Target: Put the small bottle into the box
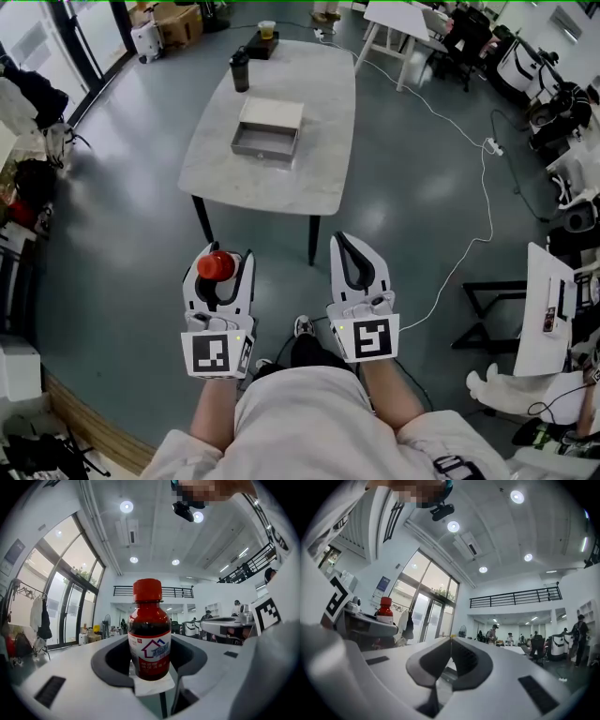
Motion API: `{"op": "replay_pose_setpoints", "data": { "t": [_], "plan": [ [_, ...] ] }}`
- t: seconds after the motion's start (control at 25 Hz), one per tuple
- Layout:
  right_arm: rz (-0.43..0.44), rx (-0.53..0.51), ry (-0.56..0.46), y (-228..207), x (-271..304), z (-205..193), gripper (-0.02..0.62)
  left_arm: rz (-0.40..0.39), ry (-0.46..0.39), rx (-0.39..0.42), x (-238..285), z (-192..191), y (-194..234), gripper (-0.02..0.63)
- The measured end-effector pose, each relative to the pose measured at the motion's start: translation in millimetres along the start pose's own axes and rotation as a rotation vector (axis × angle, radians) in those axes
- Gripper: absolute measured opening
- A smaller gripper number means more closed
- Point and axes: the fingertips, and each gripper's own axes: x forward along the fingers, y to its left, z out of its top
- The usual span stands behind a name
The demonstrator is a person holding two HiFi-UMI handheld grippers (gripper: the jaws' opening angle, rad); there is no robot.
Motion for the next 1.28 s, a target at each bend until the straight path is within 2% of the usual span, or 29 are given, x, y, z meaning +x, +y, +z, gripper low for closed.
{"op": "replay_pose_setpoints", "data": {
  "t": [0.12,0.28,0.4,0.6,0.8,1.0,1.28],
  "plan": [
    [0.027,-0.001,0.053,-17.2,8.2,-15.4,0.026,0.001,0.002,0.005,20.6,-0.8,-7.7,0.23],
    [0.061,0.015,-0.013,-41.2,21.6,-10.8,0.026,0.007,0.017,-0.001,46.4,-4.1,-23.7,0.23],
    [0.104,0.02,-0.018,-50.1,31.6,-19.8,0.026,0.029,0.018,-0.01,60.5,-8.5,-28.5,0.23],
    [0.16,0.063,-0.02,-49.9,51.5,-34.8,0.026,0.05,0.049,0.008,78.5,-14.7,-20.4,0.23],
    [0.172,0.074,0.02,-53.3,83.8,-56.2,0.026,0.046,0.103,-0.007,104.8,-32.7,-7.2,0.23],
    [0.167,0.047,0.058,-55.3,127.0,-71.0,0.026,0.018,0.125,-0.023,147.8,-44.4,22.3,0.23],
    [0.141,0.019,0.097,-42.3,217.2,-82.3,0.026,-0.05,0.104,-0.037,217.3,-45.7,88.6,0.23]
  ]
}}
